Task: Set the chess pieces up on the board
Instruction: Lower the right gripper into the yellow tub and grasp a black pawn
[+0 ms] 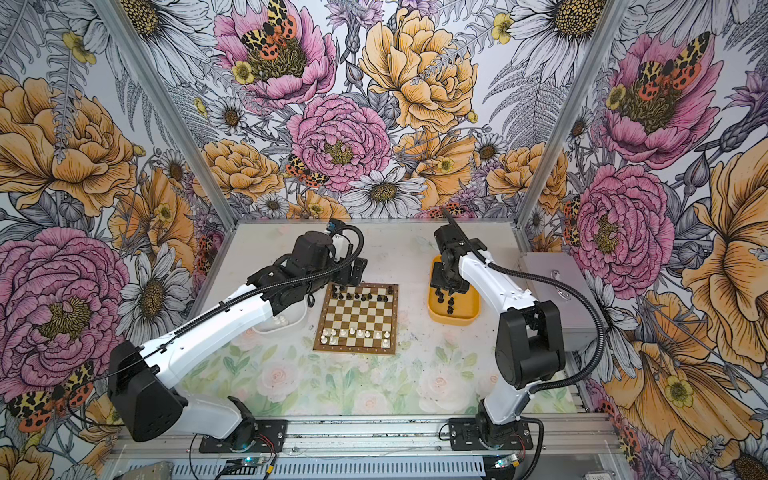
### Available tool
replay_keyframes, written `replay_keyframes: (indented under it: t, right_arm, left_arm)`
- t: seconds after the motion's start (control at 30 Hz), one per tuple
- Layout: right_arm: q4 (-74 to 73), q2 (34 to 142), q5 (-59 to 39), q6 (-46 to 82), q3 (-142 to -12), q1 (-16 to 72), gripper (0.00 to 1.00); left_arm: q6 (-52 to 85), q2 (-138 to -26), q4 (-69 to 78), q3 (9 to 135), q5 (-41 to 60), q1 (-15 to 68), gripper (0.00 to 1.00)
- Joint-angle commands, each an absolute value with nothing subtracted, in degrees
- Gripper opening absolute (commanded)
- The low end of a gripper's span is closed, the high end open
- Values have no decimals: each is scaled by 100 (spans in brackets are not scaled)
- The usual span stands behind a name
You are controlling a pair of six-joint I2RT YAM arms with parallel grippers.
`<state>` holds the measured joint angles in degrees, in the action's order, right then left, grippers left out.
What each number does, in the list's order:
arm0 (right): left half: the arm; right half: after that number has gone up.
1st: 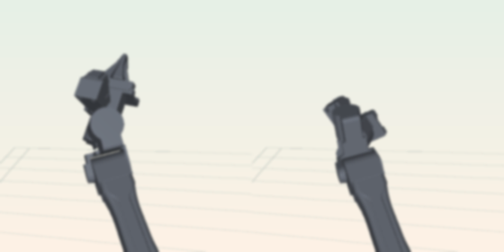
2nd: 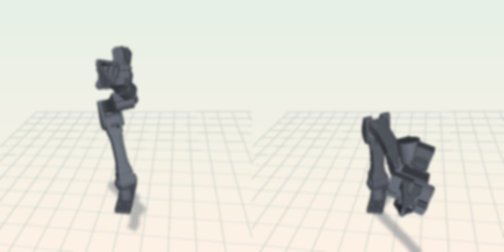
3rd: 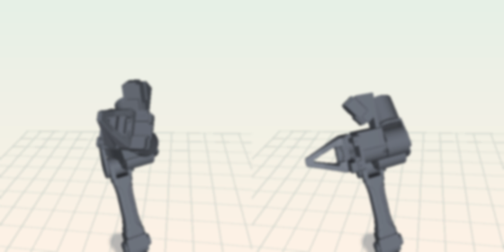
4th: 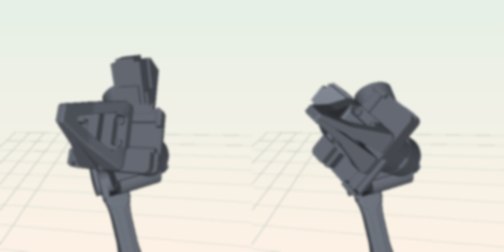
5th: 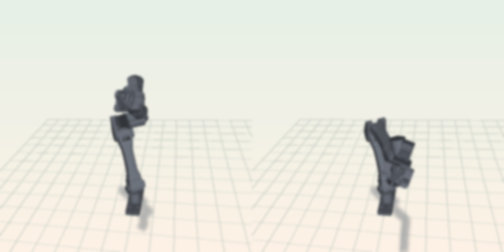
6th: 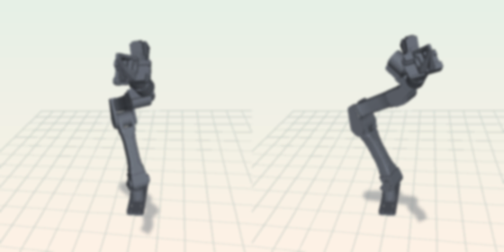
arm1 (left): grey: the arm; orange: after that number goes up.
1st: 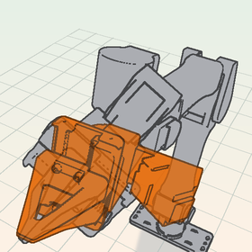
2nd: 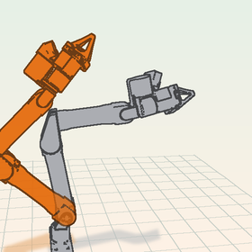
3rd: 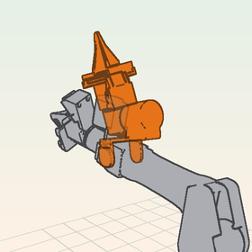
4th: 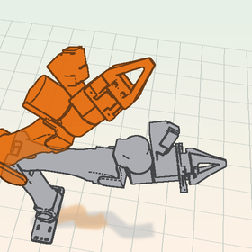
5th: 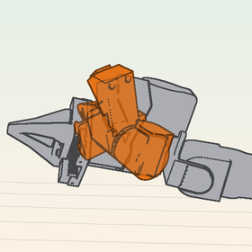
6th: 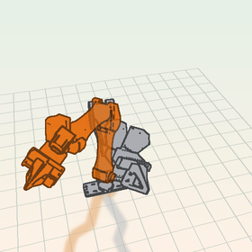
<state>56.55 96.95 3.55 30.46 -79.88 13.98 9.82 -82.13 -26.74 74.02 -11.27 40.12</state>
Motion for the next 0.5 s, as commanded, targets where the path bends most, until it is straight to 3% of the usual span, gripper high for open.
replay_keyframes:
  t: [0.0, 0.3, 0.47]
  right_arm:
    - [5658, 9825, 391, 3028, -8132, 1438, 43]
    - [5635, 9991, 370, 3057, -8130, 1440, 39]
    - [5591, 10006, 378, 3045, -8076, 1446, 45]
  left_arm:
    - [888, -8262, -2558, 7613, -1028, 4021, 99]
    - [922, -8170, -2559, 7515, -1086, 3996, 99]
    - [957, -8130, -2569, 7483, -1135, 3984, 99]
